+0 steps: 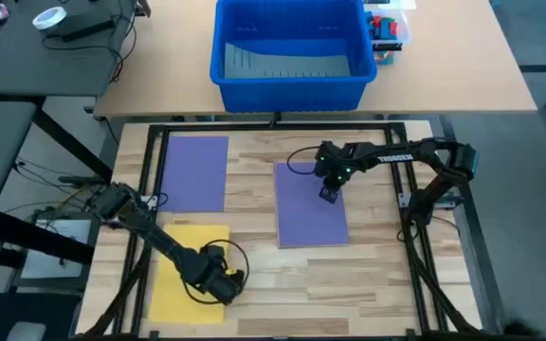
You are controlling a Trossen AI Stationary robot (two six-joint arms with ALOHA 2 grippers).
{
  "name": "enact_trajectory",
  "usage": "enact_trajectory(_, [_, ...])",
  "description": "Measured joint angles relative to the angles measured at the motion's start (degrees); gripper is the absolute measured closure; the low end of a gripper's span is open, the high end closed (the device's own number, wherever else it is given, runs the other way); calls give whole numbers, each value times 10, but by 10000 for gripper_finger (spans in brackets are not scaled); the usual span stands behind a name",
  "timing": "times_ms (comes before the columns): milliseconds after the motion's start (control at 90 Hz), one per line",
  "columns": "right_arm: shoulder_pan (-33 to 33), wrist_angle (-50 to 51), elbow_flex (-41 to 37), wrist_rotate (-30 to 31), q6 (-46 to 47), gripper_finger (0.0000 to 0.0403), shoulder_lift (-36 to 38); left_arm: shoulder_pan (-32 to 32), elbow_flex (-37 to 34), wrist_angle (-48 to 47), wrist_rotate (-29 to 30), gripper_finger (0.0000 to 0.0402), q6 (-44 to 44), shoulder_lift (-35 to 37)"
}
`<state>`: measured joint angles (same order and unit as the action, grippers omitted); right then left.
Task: Organize paper
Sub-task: Prepare the yellow colored paper, then stack the purple colored paper on top of the other purple colored paper
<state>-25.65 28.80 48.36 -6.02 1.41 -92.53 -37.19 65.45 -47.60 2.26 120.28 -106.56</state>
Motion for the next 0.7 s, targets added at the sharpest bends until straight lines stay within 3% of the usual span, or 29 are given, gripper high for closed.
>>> enact_trajectory(500, [0, -5, 0, 0, -4, 403, 0, 10, 4, -97, 14, 402, -40, 28])
enact_trajectory(700, [0, 4, 0, 0, -1, 403, 22, 47, 46, -131, 93, 402, -127, 85])
